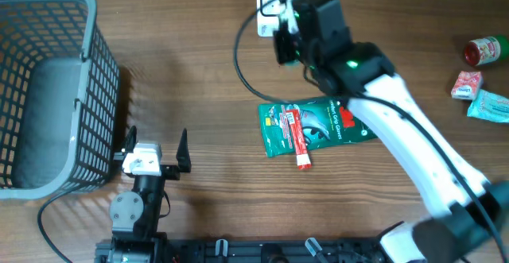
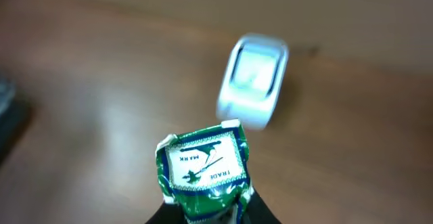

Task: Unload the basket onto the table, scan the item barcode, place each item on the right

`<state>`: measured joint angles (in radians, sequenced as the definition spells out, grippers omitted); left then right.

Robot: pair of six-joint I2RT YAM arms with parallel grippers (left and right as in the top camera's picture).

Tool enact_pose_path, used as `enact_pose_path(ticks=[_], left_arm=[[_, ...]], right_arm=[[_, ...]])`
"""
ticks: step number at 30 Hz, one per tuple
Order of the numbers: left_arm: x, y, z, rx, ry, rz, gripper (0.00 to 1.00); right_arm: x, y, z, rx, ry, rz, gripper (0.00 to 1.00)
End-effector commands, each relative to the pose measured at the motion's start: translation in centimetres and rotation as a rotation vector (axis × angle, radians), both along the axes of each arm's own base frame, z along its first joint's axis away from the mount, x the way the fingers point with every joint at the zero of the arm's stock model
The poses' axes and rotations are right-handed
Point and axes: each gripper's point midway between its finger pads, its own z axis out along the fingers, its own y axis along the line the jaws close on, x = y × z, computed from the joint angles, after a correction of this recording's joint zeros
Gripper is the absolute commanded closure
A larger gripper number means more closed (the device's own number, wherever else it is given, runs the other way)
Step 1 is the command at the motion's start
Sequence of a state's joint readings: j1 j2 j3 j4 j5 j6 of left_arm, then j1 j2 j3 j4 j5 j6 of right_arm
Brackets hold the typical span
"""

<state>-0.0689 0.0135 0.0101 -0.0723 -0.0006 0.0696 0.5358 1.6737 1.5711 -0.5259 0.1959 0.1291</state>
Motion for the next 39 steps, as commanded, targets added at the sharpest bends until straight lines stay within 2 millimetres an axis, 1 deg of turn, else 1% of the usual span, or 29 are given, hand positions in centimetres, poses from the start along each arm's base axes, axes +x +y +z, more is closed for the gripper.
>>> enact_pose_path(ticks=[1,3,5,8,9,10,12,15,18,20,24,27,28,29,31,34,39], left_arm=[[0.0,-0.2,-0.1,-0.007,-0.001,-0.011,0.00],[0.0,-0.2,-0.1,-0.007,-0.001,-0.011,0.00],[0.0,-0.2,-0.1,-0.007,-0.001,-0.011,0.00],[0.0,-0.2,-0.1,-0.007,-0.001,-0.011,0.00],[0.0,-0.2,-0.1,-0.007,-0.001,-0.011,0.00],[0.0,-0.2,-0.1,-0.007,-0.001,-0.011,0.00],[0.0,-0.2,-0.1,-0.007,-0.001,-0.011,0.00],[0.0,-0.2,-0.1,-0.007,-0.001,-0.011,0.00],[0.0,-0.2,-0.1,-0.007,-0.001,-0.011,0.00],[0.0,-0.2,-0.1,-0.007,-0.001,-0.011,0.00],[0.0,-0.2,-0.1,-0.007,-0.001,-0.011,0.00],[0.0,-0.2,-0.1,-0.007,-0.001,-0.011,0.00],[0.0,-0.2,-0.1,-0.007,-0.001,-0.011,0.00],[0.0,-0.2,-0.1,-0.007,-0.001,-0.011,0.00],[0.0,-0.2,-0.1,-0.007,-0.001,-0.011,0.00],[0.0,-0.2,-0.1,-0.007,-0.001,-0.011,0.00],[0.0,-0.2,-0.1,-0.007,-0.001,-0.011,0.00]], right_arm=[[4.8,-2.0,-3.7,-0.241,-0.098,-0.097,0.95],[7.5,-2.0,-4.7,-0.297,-0.172,-0.114,0.95],[9.7,-2.2,-5.2,-0.328,-0.243,-0.130,0.95],[12.6,-2.2,-5.4,-0.393,-0.366,-0.129,0.95],[13.4,-2.1,-5.4,-0.433,-0.408,-0.118,0.95],[14.7,-2.5,-5.2,-0.501,-0.490,-0.130,0.95],[15.9,-2.9,-5.2,-0.568,-0.567,-0.130,0.95],[17.1,-3.2,-6.0,-0.640,-0.602,-0.123,0.96],[18.4,-2.9,-6.8,-0.664,-0.610,-0.107,0.95],[19.1,-2.1,-7.1,-0.652,-0.623,-0.084,0.95],[19.2,-0.4,-7.7,-0.638,-0.632,-0.037,0.95],[19.1,0.1,-8.6,-0.639,-0.623,-0.019,0.95],[19.1,0.4,-9.4,-0.644,-0.605,-0.001,0.96],[18.9,1.1,-10.6,-0.646,-0.576,0.038,0.95],[18.6,1.9,-11.4,-0.644,-0.560,0.064,0.96],[18.4,2.4,-11.6,-0.612,-0.556,0.059,0.95],[18.3,2.4,-12.3,-0.557,-0.525,0.043,0.96]])
